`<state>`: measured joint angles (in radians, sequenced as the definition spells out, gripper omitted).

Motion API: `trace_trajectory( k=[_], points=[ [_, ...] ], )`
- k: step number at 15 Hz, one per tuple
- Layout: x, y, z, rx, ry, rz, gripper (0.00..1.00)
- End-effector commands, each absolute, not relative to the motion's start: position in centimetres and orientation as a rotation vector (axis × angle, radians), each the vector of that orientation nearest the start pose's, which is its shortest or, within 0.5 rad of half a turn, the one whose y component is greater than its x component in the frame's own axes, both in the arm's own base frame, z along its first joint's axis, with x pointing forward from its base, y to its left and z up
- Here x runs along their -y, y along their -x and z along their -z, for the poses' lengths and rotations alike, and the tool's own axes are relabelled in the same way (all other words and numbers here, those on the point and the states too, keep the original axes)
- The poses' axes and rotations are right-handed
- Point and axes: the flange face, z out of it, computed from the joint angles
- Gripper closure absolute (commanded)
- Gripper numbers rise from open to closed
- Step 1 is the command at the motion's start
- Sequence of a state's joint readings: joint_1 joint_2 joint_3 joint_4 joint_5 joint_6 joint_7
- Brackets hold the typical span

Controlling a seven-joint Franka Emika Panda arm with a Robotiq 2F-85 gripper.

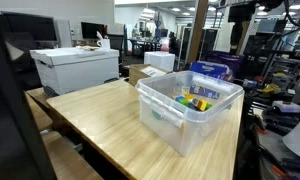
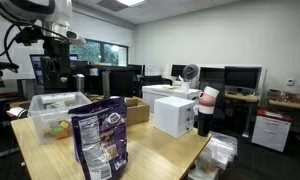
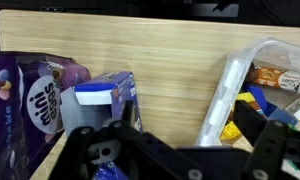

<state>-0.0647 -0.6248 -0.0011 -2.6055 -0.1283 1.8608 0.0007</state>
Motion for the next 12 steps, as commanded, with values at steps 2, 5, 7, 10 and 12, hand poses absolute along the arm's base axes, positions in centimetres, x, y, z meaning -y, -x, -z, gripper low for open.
trace_trajectory(
  k=[2, 5, 7, 10, 12],
  points=[
    [3.22, -34.07, -44.44, -0.036, 3.251, -0.202, 0.0],
    [3.22, -34.07, -44.44, -0.036, 3.251, -0.202, 0.0],
    [3.22, -34.07, -44.44, -0.036, 3.251, -0.202, 0.0],
    [3.22, -34.07, -44.44, -0.036, 3.251, -0.202, 0.0],
    [2.86, -34.36, -44.12, -0.026, 3.253, -0.197, 0.0]
  ],
)
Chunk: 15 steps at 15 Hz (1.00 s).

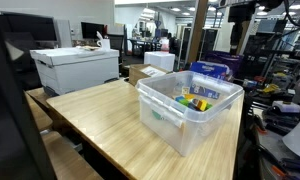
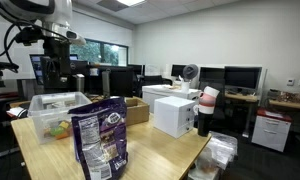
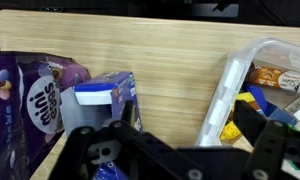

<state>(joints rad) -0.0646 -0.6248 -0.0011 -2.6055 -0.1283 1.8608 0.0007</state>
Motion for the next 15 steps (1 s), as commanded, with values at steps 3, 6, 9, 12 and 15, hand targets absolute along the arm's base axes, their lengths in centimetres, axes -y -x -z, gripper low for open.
trace_trajectory(
  k=[3, 6, 9, 12, 15],
  points=[
    [1.2, -34.9, -43.0, 0.022, 3.236, -0.188, 0.0],
    [-1.2, -35.5, -42.2, 0.107, 3.184, -0.197, 0.0],
    [-3.7, -36.0, -41.5, 0.188, 3.152, -0.197, 0.0],
    [-8.1, -37.2, -39.9, 0.337, 3.089, -0.194, 0.0],
    [-11.1, -38.2, -38.0, 0.417, 3.035, -0.213, 0.0]
  ],
)
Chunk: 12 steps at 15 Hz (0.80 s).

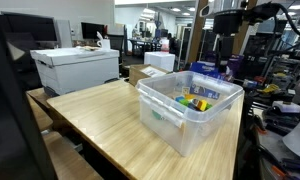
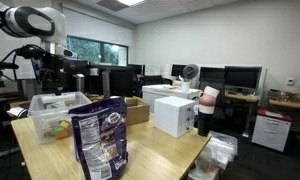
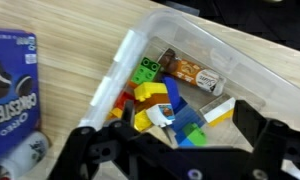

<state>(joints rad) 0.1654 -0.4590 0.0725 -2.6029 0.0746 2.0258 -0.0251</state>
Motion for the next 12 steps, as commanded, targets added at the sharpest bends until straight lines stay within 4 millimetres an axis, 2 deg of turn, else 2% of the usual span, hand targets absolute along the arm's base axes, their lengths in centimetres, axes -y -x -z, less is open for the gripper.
trace_trajectory(
  k=[1, 7, 12],
  points=[
    [-11.8, -38.6, -37.7, 0.424, 3.038, -0.212, 0.0],
    [-14.6, -42.2, -38.0, 0.399, 3.093, -0.078, 0.0],
    [-17.7, -43.7, -37.6, 0.392, 3.131, -0.014, 0.0]
  ],
)
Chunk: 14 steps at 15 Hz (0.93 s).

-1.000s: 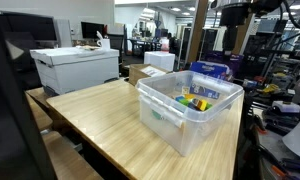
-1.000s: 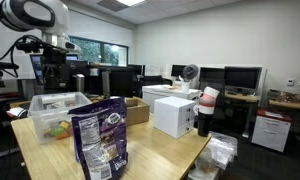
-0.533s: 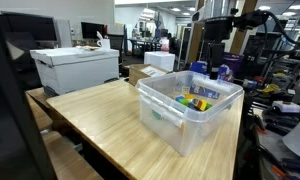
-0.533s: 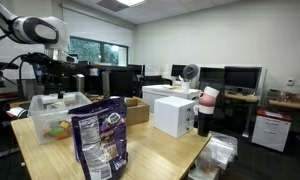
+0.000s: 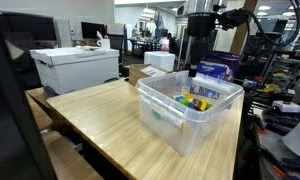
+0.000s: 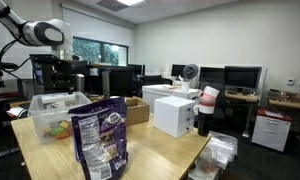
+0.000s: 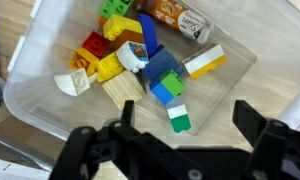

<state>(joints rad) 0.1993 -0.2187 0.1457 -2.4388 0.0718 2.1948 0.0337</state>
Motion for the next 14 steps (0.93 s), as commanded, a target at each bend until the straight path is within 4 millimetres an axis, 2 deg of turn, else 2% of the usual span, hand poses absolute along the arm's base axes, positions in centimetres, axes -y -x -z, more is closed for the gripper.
trace_trajectory(
  k=[1, 5, 10, 11, 12, 14],
  points=[
    [-18.4, -43.9, -37.4, 0.395, 3.137, -0.011, 0.0],
    [-21.6, -44.2, -37.0, 0.327, 3.151, 0.009, 0.0],
    [-23.9, -45.0, -38.1, 0.128, 3.139, 0.072, 0.0],
    [-24.2, -45.0, -38.1, 0.121, 3.139, 0.067, 0.0],
    [-23.1, -44.7, -38.3, 0.171, 3.133, 0.054, 0.0],
    [-23.4, -44.7, -38.3, 0.17, 3.133, 0.054, 0.0]
  ],
)
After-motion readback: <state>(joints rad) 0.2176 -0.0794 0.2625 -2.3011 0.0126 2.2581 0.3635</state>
